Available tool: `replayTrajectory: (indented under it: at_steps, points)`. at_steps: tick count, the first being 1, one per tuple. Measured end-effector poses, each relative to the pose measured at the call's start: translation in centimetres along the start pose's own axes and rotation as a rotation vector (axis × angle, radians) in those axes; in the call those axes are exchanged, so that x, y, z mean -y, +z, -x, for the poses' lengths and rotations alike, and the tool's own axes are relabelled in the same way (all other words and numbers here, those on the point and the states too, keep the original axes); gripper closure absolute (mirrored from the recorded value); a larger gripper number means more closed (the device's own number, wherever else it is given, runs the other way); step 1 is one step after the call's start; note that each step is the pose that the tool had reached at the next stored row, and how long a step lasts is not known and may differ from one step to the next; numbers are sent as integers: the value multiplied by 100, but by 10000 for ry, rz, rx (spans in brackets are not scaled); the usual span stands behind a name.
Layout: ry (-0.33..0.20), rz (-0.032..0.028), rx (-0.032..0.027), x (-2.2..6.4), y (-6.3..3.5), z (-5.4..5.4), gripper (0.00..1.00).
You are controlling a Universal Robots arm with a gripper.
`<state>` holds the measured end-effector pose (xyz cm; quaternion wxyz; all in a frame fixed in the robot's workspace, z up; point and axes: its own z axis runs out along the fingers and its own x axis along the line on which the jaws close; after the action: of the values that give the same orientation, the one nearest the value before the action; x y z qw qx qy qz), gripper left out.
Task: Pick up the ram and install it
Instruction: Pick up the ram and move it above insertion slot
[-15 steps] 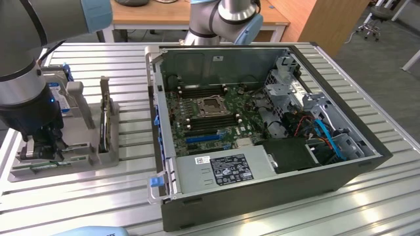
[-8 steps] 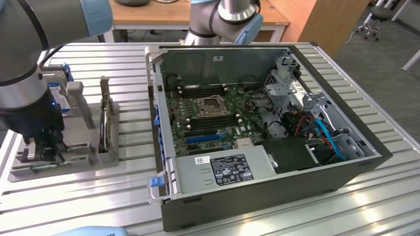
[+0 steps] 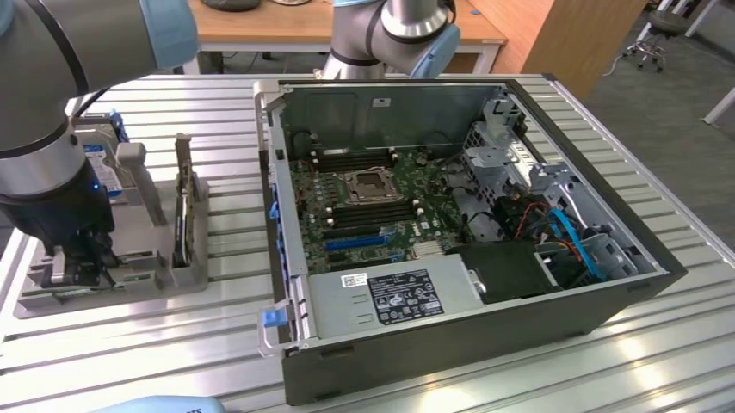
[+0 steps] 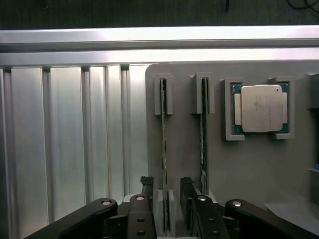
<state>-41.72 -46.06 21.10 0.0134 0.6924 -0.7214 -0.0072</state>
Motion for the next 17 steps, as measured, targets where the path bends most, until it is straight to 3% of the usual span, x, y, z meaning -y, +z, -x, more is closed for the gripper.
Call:
replayTrajectory:
  at_steps: [17]
  points:
    - [0,-2,-7,-1,97,1,65]
